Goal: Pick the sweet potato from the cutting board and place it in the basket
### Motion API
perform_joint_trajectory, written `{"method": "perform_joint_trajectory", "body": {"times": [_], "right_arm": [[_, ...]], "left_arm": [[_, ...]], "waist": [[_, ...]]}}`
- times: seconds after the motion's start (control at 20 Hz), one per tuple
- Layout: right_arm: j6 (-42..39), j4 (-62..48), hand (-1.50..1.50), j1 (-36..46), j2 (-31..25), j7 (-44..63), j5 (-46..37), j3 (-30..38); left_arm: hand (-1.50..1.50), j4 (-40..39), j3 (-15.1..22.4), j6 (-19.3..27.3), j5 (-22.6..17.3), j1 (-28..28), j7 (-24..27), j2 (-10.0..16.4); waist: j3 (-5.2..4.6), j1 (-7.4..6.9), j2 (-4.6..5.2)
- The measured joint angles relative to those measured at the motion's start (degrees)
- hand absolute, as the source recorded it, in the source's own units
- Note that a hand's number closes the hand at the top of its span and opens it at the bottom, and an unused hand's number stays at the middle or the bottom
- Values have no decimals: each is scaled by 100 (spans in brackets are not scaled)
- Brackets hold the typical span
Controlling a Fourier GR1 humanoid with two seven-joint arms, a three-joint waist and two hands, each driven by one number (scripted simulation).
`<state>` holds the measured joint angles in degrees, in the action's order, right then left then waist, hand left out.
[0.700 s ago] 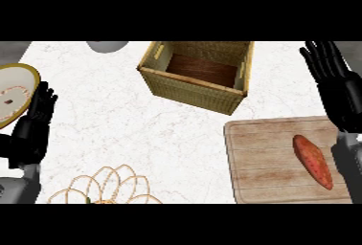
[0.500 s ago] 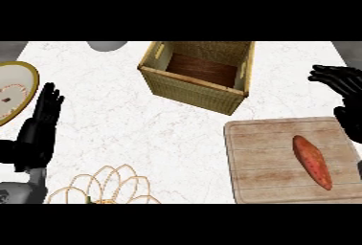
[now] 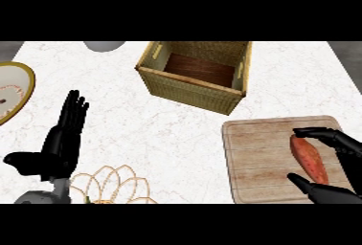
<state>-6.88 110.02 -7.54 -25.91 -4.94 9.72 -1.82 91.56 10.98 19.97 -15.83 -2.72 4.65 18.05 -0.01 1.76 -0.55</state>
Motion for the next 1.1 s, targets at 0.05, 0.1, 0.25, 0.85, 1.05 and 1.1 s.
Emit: {"method": "perform_joint_trajectory", "body": {"times": [0.05, 0.1, 0.25, 0.85, 1.05, 1.1], "right_arm": [[252, 207, -150, -123, 48, 184, -220, -25], [482, 354, -150, -197, 33, 402, -460, 2], [1034, 646, -150, -340, -227, 1090, -1254, 247], [-661, 1885, -150, -489, -2772, 4447, -1317, 1490], [-1390, 2055, -150, -180, -3253, 5298, -114, 1781], [-1507, 2035, -150, -62, -3338, 5466, 165, 1847]], "left_arm": [[0, -10, -3, 10, 0, -29, -28, -16], [0, 14, 11, -18, -10, 0, -29, -18], [0, 121, 20, -45, -13, 68, -47, 6], [0, 347, 155, -20, 84, 131, -153, -65], [0, 342, 131, -69, 86, 185, -103, -104], [0, 371, 182, -22, 144, 209, -102, -162]], "waist": [[-4, 11, 2], [-9, 3, 3], [-24, -11, 3], [-35, -88, 29], [-24, -144, 40], [-22, -157, 42]]}}
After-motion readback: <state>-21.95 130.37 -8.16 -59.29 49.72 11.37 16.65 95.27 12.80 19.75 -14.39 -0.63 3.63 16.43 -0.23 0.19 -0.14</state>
